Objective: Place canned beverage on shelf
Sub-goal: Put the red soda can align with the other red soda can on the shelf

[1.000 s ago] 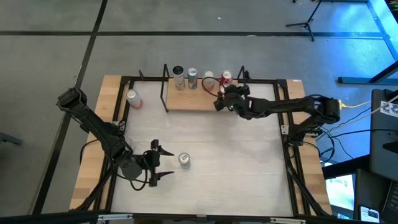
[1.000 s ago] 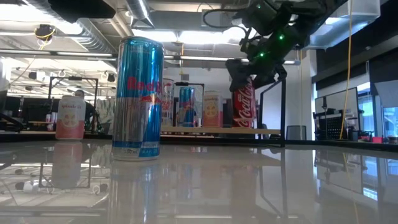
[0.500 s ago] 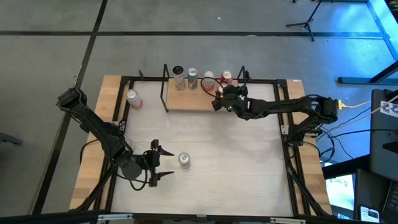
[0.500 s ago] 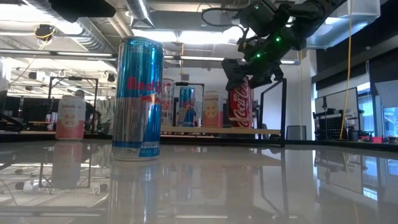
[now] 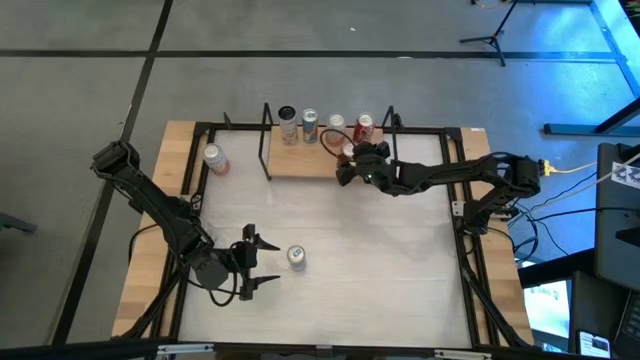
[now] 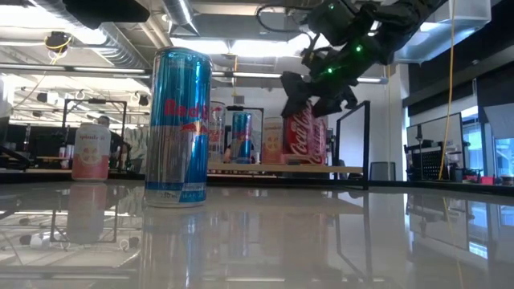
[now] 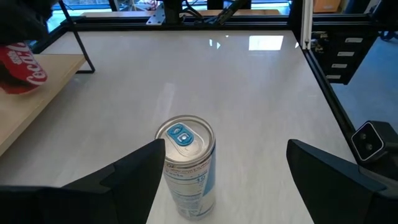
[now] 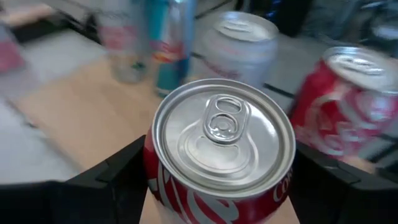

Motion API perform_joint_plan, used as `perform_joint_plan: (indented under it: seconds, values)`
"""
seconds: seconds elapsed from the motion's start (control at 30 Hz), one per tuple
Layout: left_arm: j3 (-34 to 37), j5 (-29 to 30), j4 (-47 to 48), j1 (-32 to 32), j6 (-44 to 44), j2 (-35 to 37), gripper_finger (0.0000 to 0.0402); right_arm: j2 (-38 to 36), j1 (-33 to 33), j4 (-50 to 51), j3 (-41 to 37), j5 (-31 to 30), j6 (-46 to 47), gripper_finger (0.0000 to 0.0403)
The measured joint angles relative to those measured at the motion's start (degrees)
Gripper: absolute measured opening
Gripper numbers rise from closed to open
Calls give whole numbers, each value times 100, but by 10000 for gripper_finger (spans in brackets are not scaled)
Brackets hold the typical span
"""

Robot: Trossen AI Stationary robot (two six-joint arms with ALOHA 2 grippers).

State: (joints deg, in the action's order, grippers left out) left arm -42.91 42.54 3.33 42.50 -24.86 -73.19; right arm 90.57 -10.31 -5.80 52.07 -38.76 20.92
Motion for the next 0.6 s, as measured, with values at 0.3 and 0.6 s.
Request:
perform_joint_plan:
  seconds: [0.3,0.6]
  values:
    - [0,0,0,0,0,0,325,-20,66,264,12,-430,232,295]
    - [-1,1,-2,0,0,0,325,-20,59,362,115,-518,462,295]
